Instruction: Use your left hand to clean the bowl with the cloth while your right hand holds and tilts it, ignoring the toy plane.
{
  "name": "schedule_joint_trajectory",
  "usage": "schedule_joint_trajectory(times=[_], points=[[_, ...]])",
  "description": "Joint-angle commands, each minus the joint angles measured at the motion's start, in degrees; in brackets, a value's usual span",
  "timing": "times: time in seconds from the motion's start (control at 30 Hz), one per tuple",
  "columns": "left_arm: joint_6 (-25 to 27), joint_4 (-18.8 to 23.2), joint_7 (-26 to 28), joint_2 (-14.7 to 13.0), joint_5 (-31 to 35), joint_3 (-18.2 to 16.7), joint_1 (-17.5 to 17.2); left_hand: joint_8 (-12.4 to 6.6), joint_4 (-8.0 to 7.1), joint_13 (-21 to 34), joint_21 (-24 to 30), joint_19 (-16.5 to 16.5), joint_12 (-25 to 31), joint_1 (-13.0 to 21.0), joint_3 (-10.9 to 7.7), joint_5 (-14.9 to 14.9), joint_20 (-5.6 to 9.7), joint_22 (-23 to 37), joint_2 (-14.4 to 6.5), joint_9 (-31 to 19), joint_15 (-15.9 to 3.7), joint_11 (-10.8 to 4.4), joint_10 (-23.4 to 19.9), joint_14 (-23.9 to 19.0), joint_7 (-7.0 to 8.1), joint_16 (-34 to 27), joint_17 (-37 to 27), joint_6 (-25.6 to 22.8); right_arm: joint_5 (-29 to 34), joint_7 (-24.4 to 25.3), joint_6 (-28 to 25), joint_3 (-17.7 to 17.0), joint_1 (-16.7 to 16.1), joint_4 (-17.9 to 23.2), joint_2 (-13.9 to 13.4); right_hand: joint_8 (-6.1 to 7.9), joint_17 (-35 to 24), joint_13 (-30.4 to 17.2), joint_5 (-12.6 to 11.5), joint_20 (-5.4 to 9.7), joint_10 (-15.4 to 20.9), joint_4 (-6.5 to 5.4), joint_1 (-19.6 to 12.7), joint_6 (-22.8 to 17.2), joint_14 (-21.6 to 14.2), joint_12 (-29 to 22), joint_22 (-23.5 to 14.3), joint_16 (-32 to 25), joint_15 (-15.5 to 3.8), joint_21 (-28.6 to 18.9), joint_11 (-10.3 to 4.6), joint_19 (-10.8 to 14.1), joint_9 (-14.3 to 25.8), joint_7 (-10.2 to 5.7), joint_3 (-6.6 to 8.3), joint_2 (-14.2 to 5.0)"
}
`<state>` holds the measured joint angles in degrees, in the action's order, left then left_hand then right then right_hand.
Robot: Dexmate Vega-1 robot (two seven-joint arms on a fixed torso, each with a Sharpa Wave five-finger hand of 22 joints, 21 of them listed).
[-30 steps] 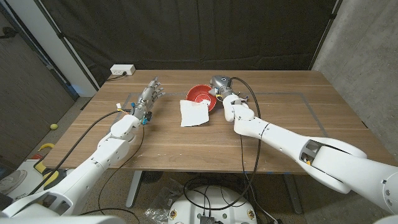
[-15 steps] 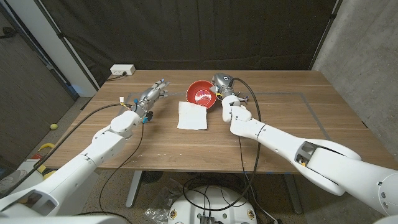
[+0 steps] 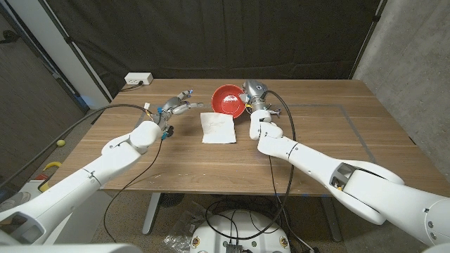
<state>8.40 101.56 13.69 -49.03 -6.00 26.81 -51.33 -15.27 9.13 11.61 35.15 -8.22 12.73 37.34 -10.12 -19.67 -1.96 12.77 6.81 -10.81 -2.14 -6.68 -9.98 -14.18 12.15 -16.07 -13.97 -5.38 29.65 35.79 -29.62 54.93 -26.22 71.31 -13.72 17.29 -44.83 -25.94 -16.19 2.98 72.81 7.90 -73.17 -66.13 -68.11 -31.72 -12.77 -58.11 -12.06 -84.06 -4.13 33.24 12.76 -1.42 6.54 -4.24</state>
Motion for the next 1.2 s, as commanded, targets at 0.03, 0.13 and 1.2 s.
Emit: schedule_joint_trajectory(times=[0.03,0.13,1.2], points=[[7.18,6.27,-0.46,-2.74,12.21,3.83,1.40,-0.63,0.09,0.31,-0.35,1.04,0.44,1.02,0.24,-0.04,-0.35,0.07,0.34,-0.30,-1.59,-0.07,-1.17,0.08,-0.14,-0.02,-0.31,-1.58,-2.29,7.03,1.31,-1.89,-1.31,-0.33,1.09,-0.25,-1.22,-0.17,-0.76,7.89,0.93,0.22,-1.24,-0.57,-1.42,0.11,0.44,-0.84,-0.95,-0.50,0.05,0.52,0.20,0.22,-0.27,-0.56],[8.19,6.33,-2.06,-2.46,12.78,4.28,1.96,-0.93,-0.05,0.37,-0.17,0.90,0.87,1.60,0.55,-0.10,-0.34,0.03,0.62,-0.31,-1.78,0.15,-2.70,-0.50,-1.49,-0.30,-0.53,-2.84,-2.44,7.96,2.61,-1.83,-1.55,-0.10,0.61,-0.64,-1.52,-0.36,-1.03,7.97,1.07,0.16,-1.34,-0.78,-1.13,0.40,0.97,-0.34,-0.96,-1.01,0.10,0.38,0.21,0.13,-0.30,-0.59],[-1.52,-4.66,-1.90,4.12,20.02,9.63,5.66,-1.60,-2.95,-0.72,5.85,-5.66,-0.52,14.57,2.23,0.93,0.66,-0.91,-1.44,0.14,-7.30,-3.05,-21.79,-15.87,-3.53,-1.94,-1.33,-19.73,-1.45,10.89,7.77,-3.58,-4.45,5.18,-2.05,-1.64,-4.04,-0.86,-1.52,7.96,1.50,-0.06,-1.38,-1.10,-0.94,1.47,1.77,0.09,-0.94,-1.87,0.15,-0.01,0.55,0.11,-0.38,-0.67]])
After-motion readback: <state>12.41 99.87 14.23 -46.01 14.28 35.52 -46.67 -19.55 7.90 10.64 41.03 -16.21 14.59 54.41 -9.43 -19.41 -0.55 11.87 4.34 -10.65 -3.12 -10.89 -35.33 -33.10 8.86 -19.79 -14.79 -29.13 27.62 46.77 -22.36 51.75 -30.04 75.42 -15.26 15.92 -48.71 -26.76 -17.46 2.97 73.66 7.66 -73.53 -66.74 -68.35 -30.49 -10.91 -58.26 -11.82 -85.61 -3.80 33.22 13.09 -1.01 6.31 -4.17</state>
